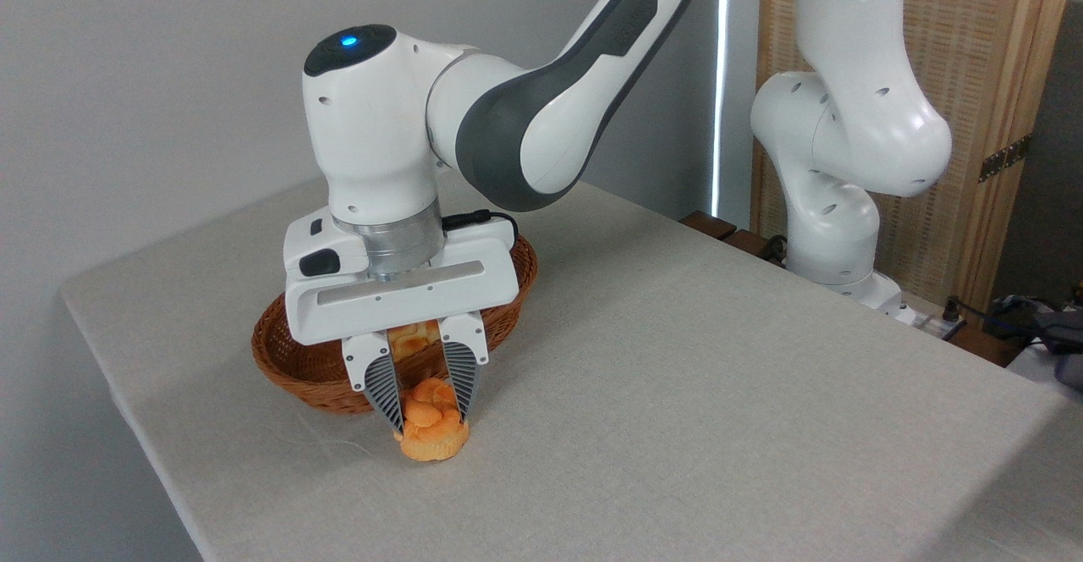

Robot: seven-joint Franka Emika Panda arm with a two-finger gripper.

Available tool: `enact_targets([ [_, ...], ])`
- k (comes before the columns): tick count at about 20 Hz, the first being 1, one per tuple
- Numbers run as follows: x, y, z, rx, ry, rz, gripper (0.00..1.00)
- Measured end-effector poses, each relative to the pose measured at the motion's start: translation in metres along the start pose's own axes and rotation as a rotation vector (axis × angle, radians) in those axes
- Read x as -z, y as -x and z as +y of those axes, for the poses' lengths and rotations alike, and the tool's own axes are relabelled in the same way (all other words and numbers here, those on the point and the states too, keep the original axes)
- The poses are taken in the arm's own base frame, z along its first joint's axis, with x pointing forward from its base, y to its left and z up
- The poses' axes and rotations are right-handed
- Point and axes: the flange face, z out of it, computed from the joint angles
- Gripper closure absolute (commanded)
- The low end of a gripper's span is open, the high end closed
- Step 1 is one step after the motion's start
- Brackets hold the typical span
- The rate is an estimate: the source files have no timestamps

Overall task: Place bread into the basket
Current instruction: 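Close the gripper fingers on the round bun, then lift the bun up and over the basket rim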

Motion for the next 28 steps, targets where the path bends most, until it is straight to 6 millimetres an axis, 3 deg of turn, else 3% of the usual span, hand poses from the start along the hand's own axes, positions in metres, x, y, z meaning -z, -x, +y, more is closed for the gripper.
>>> enact_targets([
  [21, 0.027, -0.002, -0.004, -0.047, 0.018, 0.045, 0.46],
  [28, 0.054, -0.009, -0.017, -0.058, 0.033, 0.093, 0.46],
])
